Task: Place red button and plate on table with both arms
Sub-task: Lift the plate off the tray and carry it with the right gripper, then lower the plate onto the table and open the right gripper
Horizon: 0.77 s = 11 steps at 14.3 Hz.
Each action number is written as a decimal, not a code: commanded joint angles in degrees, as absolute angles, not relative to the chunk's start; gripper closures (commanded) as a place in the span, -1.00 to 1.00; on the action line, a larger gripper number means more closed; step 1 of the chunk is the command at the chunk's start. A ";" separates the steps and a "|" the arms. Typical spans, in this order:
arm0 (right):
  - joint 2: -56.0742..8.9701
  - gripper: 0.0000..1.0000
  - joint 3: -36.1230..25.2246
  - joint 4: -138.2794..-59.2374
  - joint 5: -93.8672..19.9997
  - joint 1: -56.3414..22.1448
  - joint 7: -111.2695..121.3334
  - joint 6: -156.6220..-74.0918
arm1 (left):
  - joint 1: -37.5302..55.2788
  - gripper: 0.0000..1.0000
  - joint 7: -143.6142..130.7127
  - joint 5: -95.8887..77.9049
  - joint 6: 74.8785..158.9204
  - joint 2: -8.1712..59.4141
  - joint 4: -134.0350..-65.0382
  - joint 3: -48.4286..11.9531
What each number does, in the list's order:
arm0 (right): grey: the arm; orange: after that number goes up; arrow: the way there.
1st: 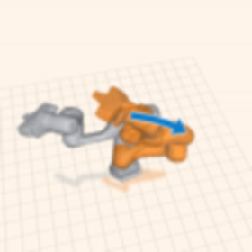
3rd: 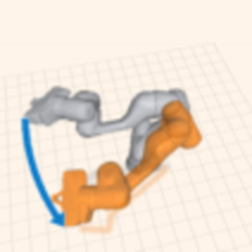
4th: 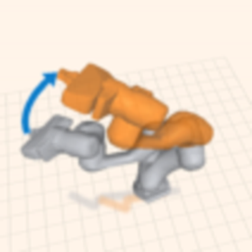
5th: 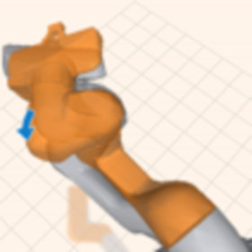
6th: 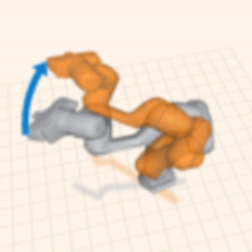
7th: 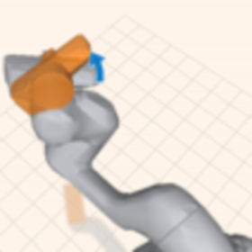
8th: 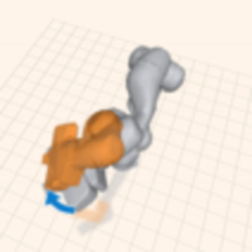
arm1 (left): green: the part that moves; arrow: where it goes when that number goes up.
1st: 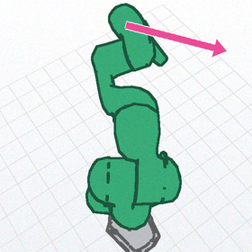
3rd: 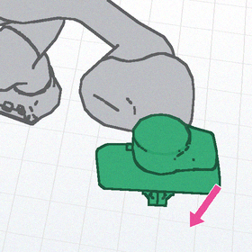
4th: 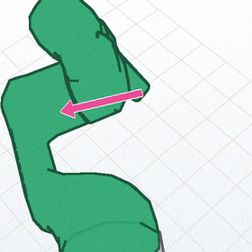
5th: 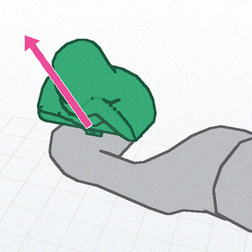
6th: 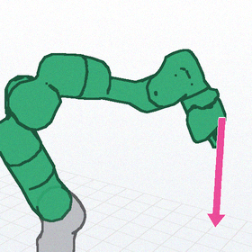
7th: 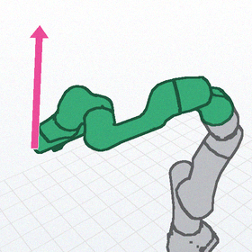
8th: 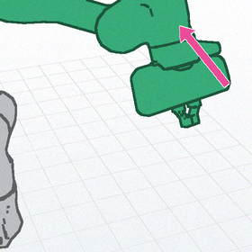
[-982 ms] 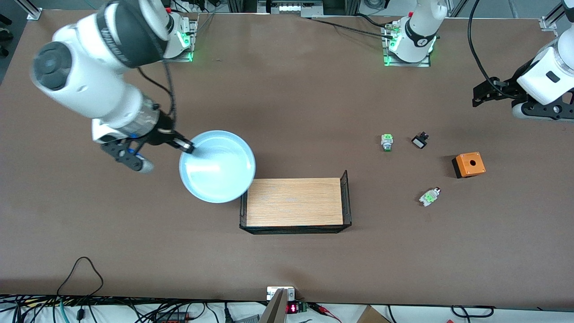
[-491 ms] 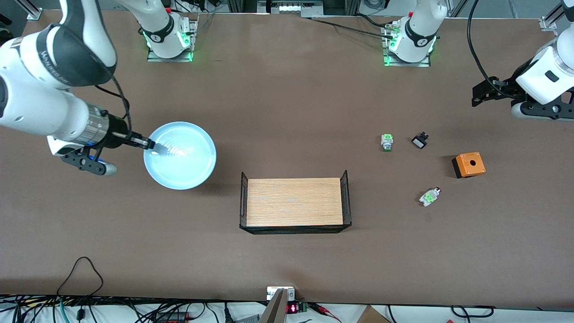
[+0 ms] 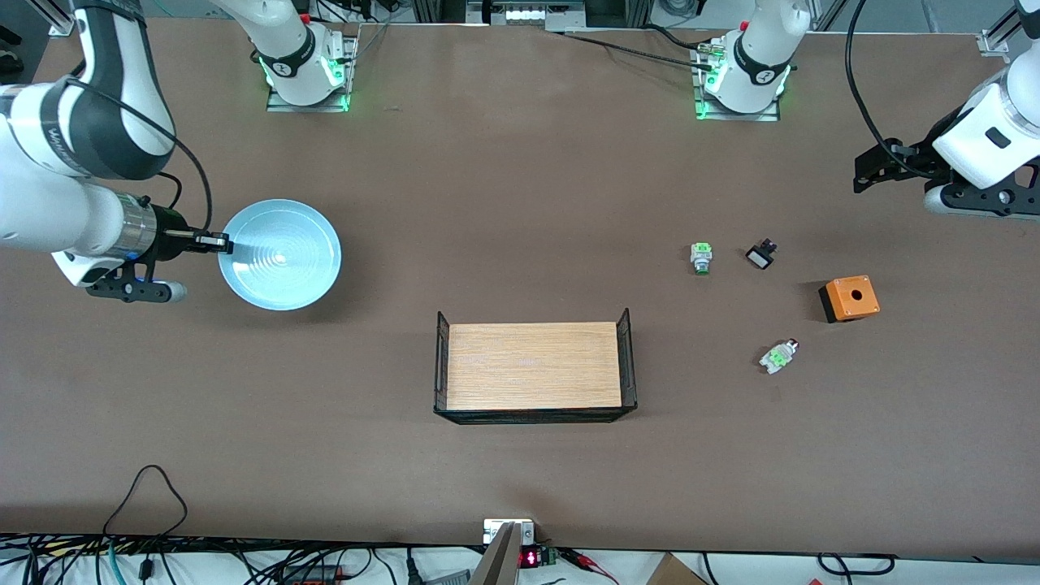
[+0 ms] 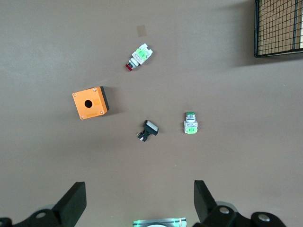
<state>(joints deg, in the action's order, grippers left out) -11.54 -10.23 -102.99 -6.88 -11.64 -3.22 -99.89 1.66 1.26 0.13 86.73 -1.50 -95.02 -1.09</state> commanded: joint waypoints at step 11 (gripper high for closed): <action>-8.26 1.00 -9.40 -121.54 -5.27 -5.54 11.94 -118.38 | 1.93 -1.00 0.53 0.70 84.29 -0.35 -92.90 -1.23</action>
